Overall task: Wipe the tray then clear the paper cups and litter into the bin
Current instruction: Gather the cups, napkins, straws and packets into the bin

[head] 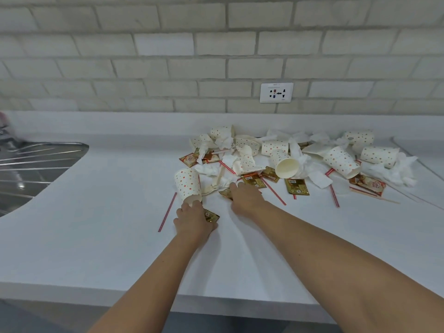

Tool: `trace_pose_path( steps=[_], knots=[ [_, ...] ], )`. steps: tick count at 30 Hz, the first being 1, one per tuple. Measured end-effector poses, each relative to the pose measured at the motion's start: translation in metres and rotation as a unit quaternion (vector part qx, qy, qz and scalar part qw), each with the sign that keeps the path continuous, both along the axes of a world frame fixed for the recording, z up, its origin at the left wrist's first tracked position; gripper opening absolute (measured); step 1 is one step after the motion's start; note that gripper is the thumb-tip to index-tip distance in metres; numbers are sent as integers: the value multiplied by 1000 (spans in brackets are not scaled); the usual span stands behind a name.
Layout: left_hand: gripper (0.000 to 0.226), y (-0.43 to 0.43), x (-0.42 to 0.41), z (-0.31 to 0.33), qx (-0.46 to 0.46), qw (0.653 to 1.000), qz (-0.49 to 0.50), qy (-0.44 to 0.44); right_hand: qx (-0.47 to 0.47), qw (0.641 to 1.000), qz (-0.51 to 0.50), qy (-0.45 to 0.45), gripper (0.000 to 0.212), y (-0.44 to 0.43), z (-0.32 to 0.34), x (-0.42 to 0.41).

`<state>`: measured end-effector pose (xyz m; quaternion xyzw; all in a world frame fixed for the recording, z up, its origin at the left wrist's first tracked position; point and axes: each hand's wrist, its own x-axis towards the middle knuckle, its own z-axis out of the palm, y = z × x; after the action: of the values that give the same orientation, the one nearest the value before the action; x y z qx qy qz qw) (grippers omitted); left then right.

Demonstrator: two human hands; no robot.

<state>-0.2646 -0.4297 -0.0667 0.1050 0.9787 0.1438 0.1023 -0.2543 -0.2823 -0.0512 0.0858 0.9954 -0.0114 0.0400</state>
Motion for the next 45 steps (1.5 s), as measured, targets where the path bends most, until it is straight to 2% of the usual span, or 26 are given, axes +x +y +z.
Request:
trace_pose_path(
  steps=[4,8,10,12,15,17,18,21,22,23,24,27,29,32,35,40,42,45],
  knots=[
    [79,2,-3,-1,62,996,20,-63,53,998,36,21,34,0,-1,3],
    [59,6,-2,-1,89,992,8,-92,27,998,21,53,29,7,-6,7],
    [41,10,0,3,112,989,8,-98,-27,998,-20,52,22,10,-6,7],
    [29,15,1,8,140,986,0,-89,-128,986,-74,72,21,13,0,6],
    [26,18,-1,19,193,980,6,-54,-268,949,-115,116,27,16,17,5],
    [26,18,-2,28,233,972,24,-29,-354,914,-142,141,25,19,33,6],
    [26,17,-3,32,252,967,30,-14,-416,884,-153,151,22,20,41,8],
    [25,12,-7,39,302,952,37,26,-629,749,-155,140,4,24,61,14],
    [24,11,-7,40,319,946,38,31,-680,708,-145,124,6,24,63,15],
    [22,11,-8,41,336,941,40,29,-716,677,-137,106,9,23,64,17],
    [20,11,-9,42,355,934,42,25,-731,663,-133,93,8,22,61,18],
    [17,14,-10,46,397,916,44,22,-737,659,-139,59,6,18,46,20],
    [14,17,-11,44,416,908,41,9,-755,640,-140,33,8,14,35,23],
    [19,17,-12,40,416,909,34,-22,-766,625,-145,48,11,9,26,25],
    [25,12,-19,42,385,923,8,-16,-746,638,-166,97,13,9,26,27],
    [19,0,-52,54,305,946,20,109,-734,643,-184,116,21,15,28,32],
    [23,-4,-67,53,283,952,42,108,-731,646,-188,115,23,17,27,33],
    [45,-9,-82,51,216,974,43,57,-727,649,-190,119,25,21,26,37]
  ],
)
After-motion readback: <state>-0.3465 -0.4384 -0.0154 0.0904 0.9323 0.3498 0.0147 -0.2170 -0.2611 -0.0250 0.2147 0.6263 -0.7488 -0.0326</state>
